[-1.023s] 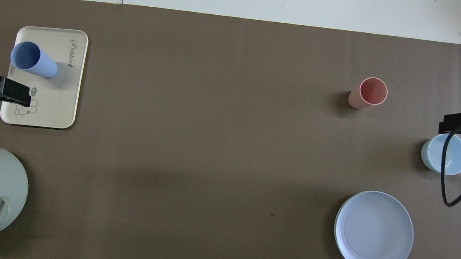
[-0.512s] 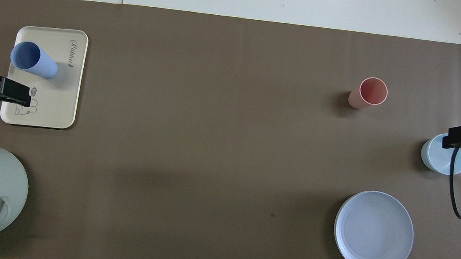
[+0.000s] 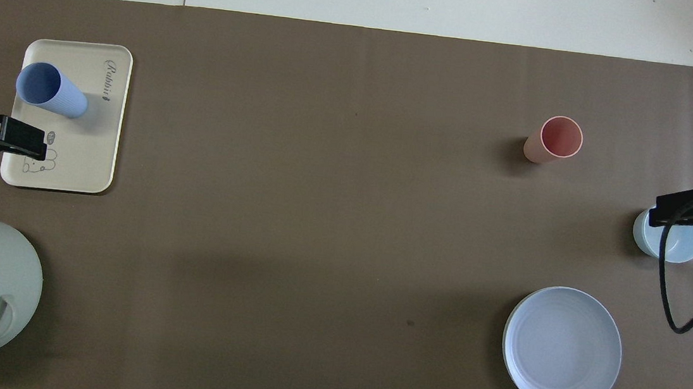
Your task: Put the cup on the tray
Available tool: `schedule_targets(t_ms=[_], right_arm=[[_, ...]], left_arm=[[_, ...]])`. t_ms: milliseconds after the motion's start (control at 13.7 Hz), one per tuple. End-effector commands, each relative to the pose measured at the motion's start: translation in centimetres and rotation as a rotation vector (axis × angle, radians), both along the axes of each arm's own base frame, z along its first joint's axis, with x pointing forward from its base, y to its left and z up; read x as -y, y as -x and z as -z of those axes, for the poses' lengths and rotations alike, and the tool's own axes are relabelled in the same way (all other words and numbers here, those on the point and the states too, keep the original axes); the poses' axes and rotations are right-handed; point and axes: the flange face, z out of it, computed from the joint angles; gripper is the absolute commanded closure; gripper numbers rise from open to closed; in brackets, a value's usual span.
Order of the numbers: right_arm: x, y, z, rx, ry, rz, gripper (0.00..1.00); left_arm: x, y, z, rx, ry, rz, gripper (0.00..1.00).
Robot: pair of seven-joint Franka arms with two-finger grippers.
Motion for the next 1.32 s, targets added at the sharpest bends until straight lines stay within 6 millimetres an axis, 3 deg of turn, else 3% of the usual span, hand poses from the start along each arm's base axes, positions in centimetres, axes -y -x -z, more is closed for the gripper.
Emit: schedule_targets(t_ms=[0, 512, 877, 1096, 1242], right_arm=[[0.5, 0.1, -0.8, -0.021, -0.007, 0.014, 0.0], [-0.1, 0.2, -1.3, 0.008, -0.009, 0.016, 0.0], [1.3, 0.2, -1.1, 0.012, -0.019, -0.073, 0.0], [4.3, 0.4, -1.0, 0.012, -0.026, -0.039, 0.0], [4.3, 0.4, -0.9, 0.009, -0.026, -0.036, 0.0]], left_arm=[[-0.3, 0.8, -0.1, 0.006, -0.014, 0.0, 0.0], [-0.3, 0.8, -0.1, 0.006, -0.014, 0.002, 0.0], [-0.3, 0.8, -0.1, 0.008, -0.014, 0.002, 0.0], [-0.3, 0.8, -0.1, 0.006, -0.014, 0.002, 0.0], [-0.3, 0.8, -0.1, 0.006, -0.014, 0.0, 0.0]])
